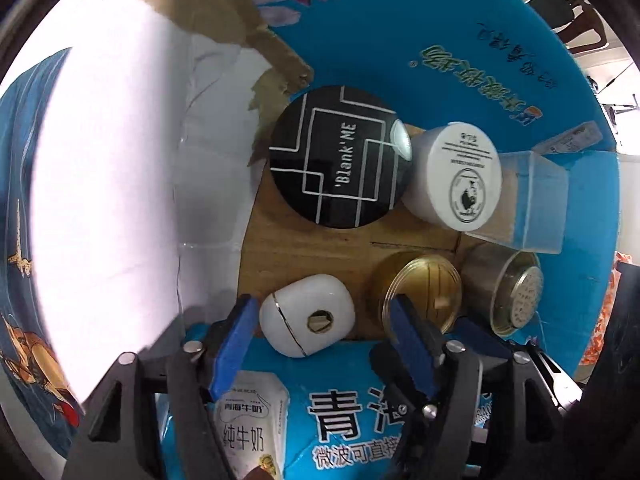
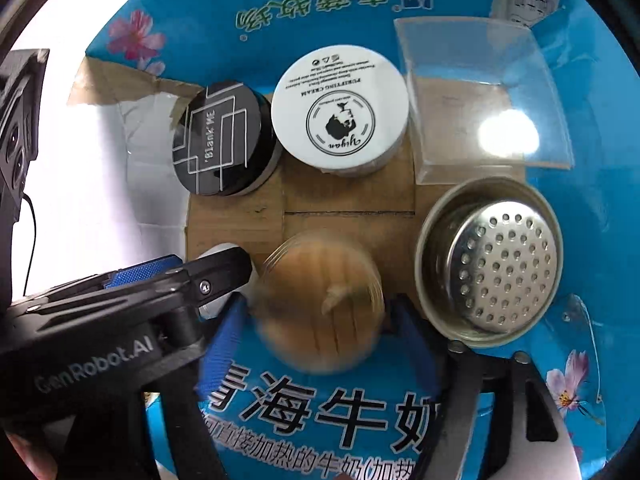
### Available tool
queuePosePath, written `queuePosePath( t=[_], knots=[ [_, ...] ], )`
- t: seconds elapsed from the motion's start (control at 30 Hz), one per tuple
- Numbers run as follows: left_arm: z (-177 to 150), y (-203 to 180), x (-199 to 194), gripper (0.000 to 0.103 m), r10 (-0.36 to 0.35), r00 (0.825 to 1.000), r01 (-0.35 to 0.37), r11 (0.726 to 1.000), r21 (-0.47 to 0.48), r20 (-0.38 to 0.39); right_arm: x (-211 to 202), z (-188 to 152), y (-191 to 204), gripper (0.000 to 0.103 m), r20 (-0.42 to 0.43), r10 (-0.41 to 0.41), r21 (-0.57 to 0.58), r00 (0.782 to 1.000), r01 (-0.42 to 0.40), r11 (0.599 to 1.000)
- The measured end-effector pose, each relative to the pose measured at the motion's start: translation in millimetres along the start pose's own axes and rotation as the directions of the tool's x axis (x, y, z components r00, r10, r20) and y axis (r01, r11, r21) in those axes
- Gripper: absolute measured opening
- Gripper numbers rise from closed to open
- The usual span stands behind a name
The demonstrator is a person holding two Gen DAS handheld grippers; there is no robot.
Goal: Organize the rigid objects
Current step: 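Carry both items over the box, lower them in and open both tools, then reach to the walnut and grasp it with the right tool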
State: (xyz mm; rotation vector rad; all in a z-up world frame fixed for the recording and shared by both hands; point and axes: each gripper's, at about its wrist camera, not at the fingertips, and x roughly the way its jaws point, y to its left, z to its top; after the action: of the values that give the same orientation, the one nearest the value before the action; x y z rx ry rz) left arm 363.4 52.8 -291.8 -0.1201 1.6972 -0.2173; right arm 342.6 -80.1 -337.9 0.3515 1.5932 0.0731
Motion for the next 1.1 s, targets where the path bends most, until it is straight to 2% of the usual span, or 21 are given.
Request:
queuePosePath(
  t=[0.07, 0.1, 0.13, 0.2, 0.27, 0.37, 0.43, 0.5, 0.63, 0.73, 0.93, 1.0, 1.1],
  knots=[
    [-2, -5, -5, 0.085, 0.008, 1.000, -0.007, 1.000, 0.020, -0.004, -4, -2, -1, 0.085, 0.001, 0.002, -0.006, 1.000, -0.002, 1.000],
    [-5, -9, -7, 0.087, 0.022, 1.000, -0.022, 0.999, 0.036, 0.002, -7, -4, -1, 0.088, 0.004, 0.002, -0.013, 1.000, -0.002, 1.000],
    [-8, -14, -11, 0.092, 0.044, 0.999, -0.045, 0.998, 0.053, 0.015, -10, -6, -2, 0.092, 0.007, 0.011, -0.013, 1.000, -0.011, 1.000],
    [-14, -23, -19, 0.102, 0.095, 0.994, -0.100, 0.992, 0.079, 0.055, -18, -13, -7, 0.093, 0.006, 0.007, -0.011, 1.000, -0.007, 1.000],
    [-22, -27, -30, 0.103, 0.135, 0.986, -0.144, 0.985, 0.094, 0.096, -27, -20, -10, 0.095, 0.021, -0.013, -0.021, 1.000, 0.014, 1.000],
    [-35, -32, -49, 0.103, 0.162, 0.974, -0.178, 0.980, 0.095, 0.156, -44, -31, -16, 0.098, 0.058, -0.087, -0.033, 0.995, 0.089, 0.995],
    [-46, -34, -63, 0.103, 0.182, 0.963, -0.204, 0.974, 0.095, 0.200, -55, -37, -20, 0.099, 0.093, -0.154, -0.033, 0.984, 0.158, 0.987],
    [-53, -38, -76, 0.103, 0.198, 0.952, -0.225, 0.970, 0.094, 0.234, -66, -42, -18, 0.099, 0.119, -0.183, -0.037, 0.976, 0.188, 0.981],
    [-81, -45, -100, 0.103, 0.229, 0.921, -0.266, 0.961, 0.080, 0.317, -88, -50, -20, 0.099, 0.150, -0.190, -0.045, 0.970, 0.198, 0.979],
    [-94, -41, -115, 0.103, 0.208, 0.902, -0.258, 0.962, 0.085, 0.379, -107, -63, -19, 0.099, 0.181, -0.170, -0.054, 0.969, 0.183, 0.982],
    [-123, -57, -142, 0.103, 0.204, 0.853, -0.270, 0.960, 0.072, 0.479, -157, -93, -14, 0.099, 0.268, -0.167, -0.089, 0.949, 0.197, 0.976],
    [-137, -59, -152, 0.103, 0.206, 0.832, -0.273, 0.960, 0.056, 0.515, -171, -104, -13, 0.099, 0.301, -0.157, -0.096, 0.941, 0.194, 0.976],
    [-160, -63, -168, 0.103, 0.208, 0.788, -0.275, 0.961, 0.030, 0.580, -191, -120, -11, 0.099, 0.351, -0.161, -0.108, 0.923, 0.210, 0.972]
  ],
)
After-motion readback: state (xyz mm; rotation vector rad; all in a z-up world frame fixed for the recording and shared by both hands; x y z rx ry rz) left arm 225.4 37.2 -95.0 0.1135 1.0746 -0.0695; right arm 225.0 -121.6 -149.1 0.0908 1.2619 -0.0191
